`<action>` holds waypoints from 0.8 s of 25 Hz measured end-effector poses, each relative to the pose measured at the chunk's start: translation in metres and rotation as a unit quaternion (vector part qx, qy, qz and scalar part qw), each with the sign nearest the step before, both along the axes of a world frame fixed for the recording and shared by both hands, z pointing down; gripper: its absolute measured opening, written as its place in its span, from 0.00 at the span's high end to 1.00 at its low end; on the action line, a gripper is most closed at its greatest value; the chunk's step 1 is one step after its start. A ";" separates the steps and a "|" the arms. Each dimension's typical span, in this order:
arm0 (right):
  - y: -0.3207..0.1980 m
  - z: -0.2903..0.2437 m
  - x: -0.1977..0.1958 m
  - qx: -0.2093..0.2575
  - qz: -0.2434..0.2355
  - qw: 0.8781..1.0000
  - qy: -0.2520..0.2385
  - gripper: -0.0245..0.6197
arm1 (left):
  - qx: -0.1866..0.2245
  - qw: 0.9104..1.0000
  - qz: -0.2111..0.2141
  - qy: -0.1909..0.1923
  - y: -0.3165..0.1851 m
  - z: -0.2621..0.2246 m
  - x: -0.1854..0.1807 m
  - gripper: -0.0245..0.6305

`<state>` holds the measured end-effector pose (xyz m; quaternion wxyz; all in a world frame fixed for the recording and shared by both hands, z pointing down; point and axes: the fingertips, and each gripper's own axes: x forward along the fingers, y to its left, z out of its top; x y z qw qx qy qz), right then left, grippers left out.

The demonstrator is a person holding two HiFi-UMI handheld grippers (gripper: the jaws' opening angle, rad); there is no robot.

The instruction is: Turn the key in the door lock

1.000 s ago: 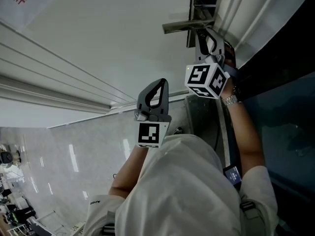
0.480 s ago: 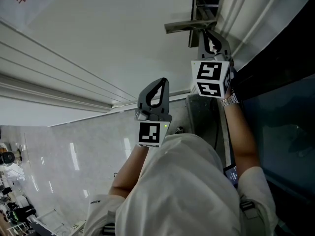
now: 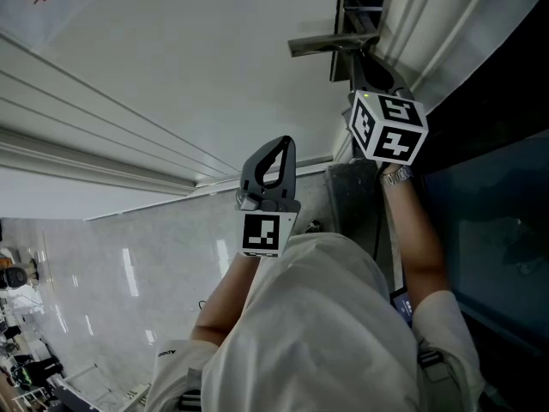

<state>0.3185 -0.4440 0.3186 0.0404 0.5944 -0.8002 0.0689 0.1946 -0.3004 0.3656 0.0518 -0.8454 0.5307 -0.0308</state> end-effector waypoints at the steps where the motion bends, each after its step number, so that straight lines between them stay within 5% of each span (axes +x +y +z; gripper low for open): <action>1: 0.000 0.000 0.001 -0.007 -0.003 1.000 -0.031 0.95 | 0.000 1.000 -0.001 0.000 0.000 0.000 -0.001 0.95; 10: -0.001 0.003 0.006 -0.055 -0.016 0.972 -0.229 0.95 | 0.000 1.000 0.000 -0.004 0.003 0.001 -0.001 0.95; 20: -0.002 0.005 0.007 -0.102 -0.018 0.902 -0.420 0.95 | -0.002 1.000 0.001 -0.009 0.004 0.002 -0.003 0.95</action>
